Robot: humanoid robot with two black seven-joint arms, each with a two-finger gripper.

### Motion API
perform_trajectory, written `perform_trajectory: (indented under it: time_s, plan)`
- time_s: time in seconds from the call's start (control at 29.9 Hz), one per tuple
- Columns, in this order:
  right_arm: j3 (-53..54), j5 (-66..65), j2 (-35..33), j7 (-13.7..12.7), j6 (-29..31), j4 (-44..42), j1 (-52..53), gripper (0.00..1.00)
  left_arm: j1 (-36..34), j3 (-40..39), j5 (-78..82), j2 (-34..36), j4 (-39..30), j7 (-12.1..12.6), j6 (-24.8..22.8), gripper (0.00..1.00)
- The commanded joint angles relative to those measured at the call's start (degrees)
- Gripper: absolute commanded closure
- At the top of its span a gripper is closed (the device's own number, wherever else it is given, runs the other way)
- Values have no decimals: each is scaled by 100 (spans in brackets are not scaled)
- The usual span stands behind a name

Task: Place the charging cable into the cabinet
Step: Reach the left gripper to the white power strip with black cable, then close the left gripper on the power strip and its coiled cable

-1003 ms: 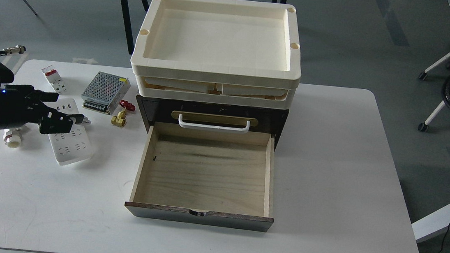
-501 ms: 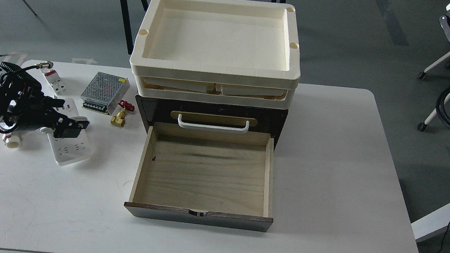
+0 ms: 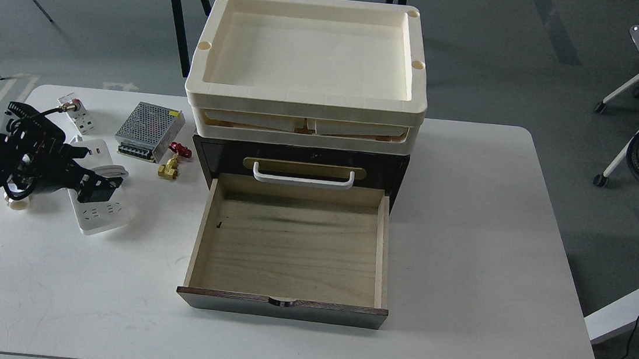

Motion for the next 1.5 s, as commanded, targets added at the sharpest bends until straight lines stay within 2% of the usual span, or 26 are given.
perform_trajectory:
  time_s: [0.0, 0.2, 0.4, 0.53, 0.87, 1.14, 1.34, 1.47]
  plan:
    - [0, -6, -1, -7, 0, -6, -10, 1, 15, 9, 15, -55, 39, 0, 1, 20]
    - [0, -6, -1, 2, 0, 2, -19, 1, 50, 272, -11, -187, 355, 0, 44, 27]
    - [0, -6, -1, 2, 0, -6, -28, 1, 103, 299, -29, -302, 549, 0, 440, 27]
    - [0, -6, -1, 2, 0, -6, -37, 1, 103, 290, -82, -310, 558, 0, 466, 27]
    - [18, -6, -36, 11, 0, -6, -90, 1, 103, 290, -82, -310, 566, 0, 501, 36]
    - [26, -6, -36, 19, 0, -15, -90, 1, 182, 299, -64, -310, 566, 0, 633, 37]
    - [18, 3, -36, 19, 0, -6, -90, 1, 182, 299, -55, -310, 566, 0, 642, 46]
    - [26, 3, -36, 19, 0, -6, -98, 1, 182, 299, -64, -310, 566, 0, 739, 60]
